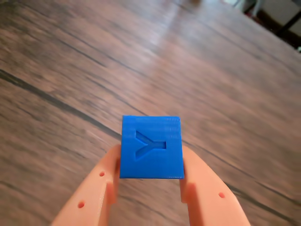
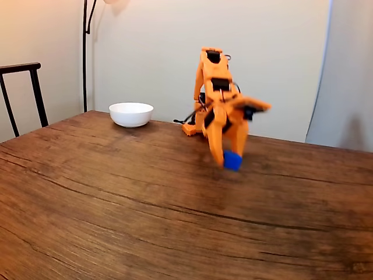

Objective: Grasp the cube and drop it in the bowl

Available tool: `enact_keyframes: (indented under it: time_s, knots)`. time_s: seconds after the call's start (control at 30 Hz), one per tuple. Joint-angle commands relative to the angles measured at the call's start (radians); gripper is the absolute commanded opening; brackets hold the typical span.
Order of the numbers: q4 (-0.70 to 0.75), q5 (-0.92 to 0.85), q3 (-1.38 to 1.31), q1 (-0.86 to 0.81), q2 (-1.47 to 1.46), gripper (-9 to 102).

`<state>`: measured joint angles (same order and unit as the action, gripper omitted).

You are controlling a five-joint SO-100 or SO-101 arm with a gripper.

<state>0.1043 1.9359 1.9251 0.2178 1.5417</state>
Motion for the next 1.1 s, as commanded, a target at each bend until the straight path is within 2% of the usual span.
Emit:
enact_keyframes:
  time_s: [0.0, 0.27, 0.73, 1.07]
  knots:
    - [0.138, 0.043, -0.006, -0.029, 0.146, 7]
    - [0.457, 0.129, -0.005, -0.126, 0.419, 7]
    - [0.904, 0.189, -0.003, -0.341, 0.81, 7]
    - [1.157, 0.238, -0.003, -0.621, 1.092, 7]
